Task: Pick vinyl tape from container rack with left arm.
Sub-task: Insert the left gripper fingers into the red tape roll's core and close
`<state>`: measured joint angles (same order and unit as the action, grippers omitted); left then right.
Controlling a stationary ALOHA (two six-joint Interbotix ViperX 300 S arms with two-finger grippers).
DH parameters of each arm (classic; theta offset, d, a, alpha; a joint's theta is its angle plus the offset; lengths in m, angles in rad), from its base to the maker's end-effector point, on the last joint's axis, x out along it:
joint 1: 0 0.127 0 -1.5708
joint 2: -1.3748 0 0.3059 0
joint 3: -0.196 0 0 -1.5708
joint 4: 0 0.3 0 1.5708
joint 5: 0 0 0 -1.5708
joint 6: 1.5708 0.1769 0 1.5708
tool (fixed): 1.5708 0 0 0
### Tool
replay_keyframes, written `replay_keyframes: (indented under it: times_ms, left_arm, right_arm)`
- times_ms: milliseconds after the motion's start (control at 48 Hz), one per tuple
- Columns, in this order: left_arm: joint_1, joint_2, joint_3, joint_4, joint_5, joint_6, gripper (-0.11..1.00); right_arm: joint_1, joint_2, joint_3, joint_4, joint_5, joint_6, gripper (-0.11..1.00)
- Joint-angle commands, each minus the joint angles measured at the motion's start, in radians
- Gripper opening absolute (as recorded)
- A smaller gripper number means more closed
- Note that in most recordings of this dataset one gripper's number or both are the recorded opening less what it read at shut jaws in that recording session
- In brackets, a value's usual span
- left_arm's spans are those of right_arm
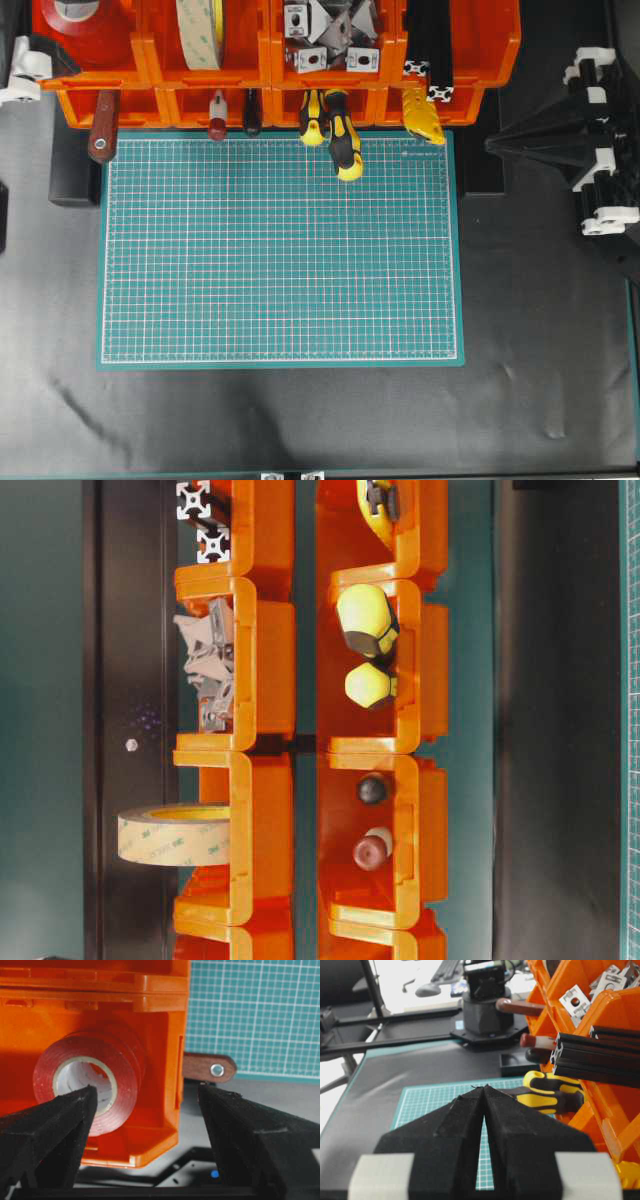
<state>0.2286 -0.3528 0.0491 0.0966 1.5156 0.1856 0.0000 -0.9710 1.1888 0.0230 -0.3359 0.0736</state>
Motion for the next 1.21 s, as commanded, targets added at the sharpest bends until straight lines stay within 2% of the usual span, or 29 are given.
replay_keyframes:
  times_ms: [0,291,666,791,937,978,1186]
  left_arm:
    - [0.009,-0.006,0.003,0.002,-0.003,0.0,0.78]
    - [0.031,-0.009,0.072,0.002,-0.089,0.002,0.78]
    - [0.031,-0.009,0.08,0.002,-0.083,0.003,0.75]
    - [0.031,-0.009,0.081,0.002,-0.075,0.014,0.62]
    - [0.031,-0.011,0.078,0.002,-0.075,0.015,0.25]
    - [0.031,-0.009,0.075,0.002,-0.074,0.015,0.17]
    - [0.031,-0.008,0.066,0.002,-0.075,0.015,0.18]
  right_arm:
    - [-0.002,0.005,-0.023,0.002,-0.009,-0.002,0.0]
    - [0.0,0.0,-0.021,0.002,-0.009,0.002,0.0]
    - [0.0,-0.026,-0.02,0.002,0.003,-0.002,0.0]
    - [0.0,-0.028,-0.02,0.002,0.005,0.0,0.0]
    - [-0.002,-0.028,-0.02,0.002,0.006,0.0,0.0]
    - [0.0,-0.028,-0.02,0.003,0.006,0.0,0.0]
    - [-0.002,-0.028,-0.02,0.002,0.006,0.0,0.0]
